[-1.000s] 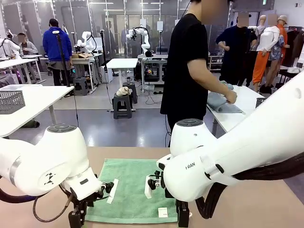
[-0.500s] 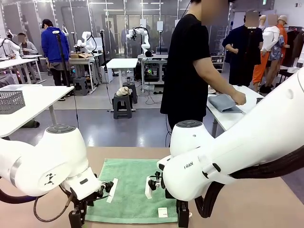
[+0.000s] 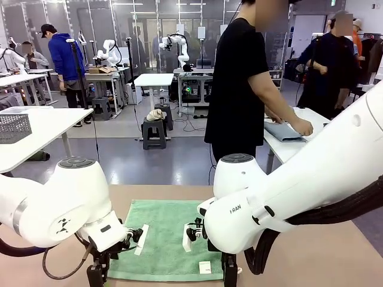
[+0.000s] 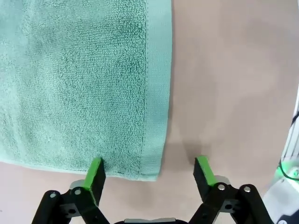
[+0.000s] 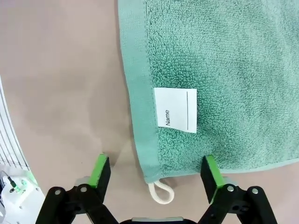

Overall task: Fold the towels and place them in the basket.
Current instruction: When a person lays out a Towel with hook on the table, fold it in half twice.

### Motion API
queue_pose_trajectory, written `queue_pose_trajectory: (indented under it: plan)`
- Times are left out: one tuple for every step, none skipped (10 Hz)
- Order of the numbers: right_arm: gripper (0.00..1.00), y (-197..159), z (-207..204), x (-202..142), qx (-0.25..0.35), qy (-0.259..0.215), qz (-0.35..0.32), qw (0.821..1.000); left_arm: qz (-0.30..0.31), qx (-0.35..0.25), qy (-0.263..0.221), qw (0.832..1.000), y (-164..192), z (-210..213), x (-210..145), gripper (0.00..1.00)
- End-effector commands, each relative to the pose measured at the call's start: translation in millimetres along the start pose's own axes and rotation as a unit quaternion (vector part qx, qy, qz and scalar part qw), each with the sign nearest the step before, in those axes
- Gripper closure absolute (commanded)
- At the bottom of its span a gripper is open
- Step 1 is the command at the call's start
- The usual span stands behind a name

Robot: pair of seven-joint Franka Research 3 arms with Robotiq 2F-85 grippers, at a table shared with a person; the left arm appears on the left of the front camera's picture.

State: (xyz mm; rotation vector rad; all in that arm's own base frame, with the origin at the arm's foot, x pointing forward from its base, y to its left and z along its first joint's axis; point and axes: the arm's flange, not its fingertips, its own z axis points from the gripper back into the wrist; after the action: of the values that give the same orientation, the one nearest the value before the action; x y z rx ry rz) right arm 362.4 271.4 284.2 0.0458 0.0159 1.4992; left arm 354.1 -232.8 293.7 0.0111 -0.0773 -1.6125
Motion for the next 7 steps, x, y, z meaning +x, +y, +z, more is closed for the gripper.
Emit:
queue_pose_trajectory:
  plan:
    - [0.2,-2.0,-5.8,-0.8,0.001,-0.008,0.015,1.0,-0.01,0.01,-0.013,1.0,-21.8,-6.0,-18.3,0.2]
    - [0.26,-2.1,-5.7,-0.7,0.0,-0.008,0.014,1.0,-0.007,0.011,-0.013,1.0,-22.2,-5.3,-19.0,0.26]
    - [0.4,-2.5,-6.0,-1.0,-0.003,-0.001,0.013,1.0,-0.008,0.013,-0.012,1.0,-21.9,-5.6,-18.2,0.4]
    - [0.46,-1.9,-5.1,-0.9,-0.003,-0.002,0.013,1.0,-0.008,0.011,-0.011,1.0,-22.1,-5.1,-17.3,0.46]
    - [0.6,-1.7,-4.2,-1.1,-0.005,-0.002,0.012,1.0,-0.009,0.01,-0.011,1.0,-21.9,-5.0,-16.7,0.6]
    - [0.66,-2.1,-2.7,-1.5,-0.006,-0.001,0.011,1.0,-0.01,0.01,-0.01,1.0,-21.2,-4.6,-15.8,0.66]
    - [0.8,-1.8,-2.0,-1.3,-0.005,0.0,0.011,1.0,-0.011,0.011,-0.009,1.0,-21.2,-4.0,-15.5,0.8]
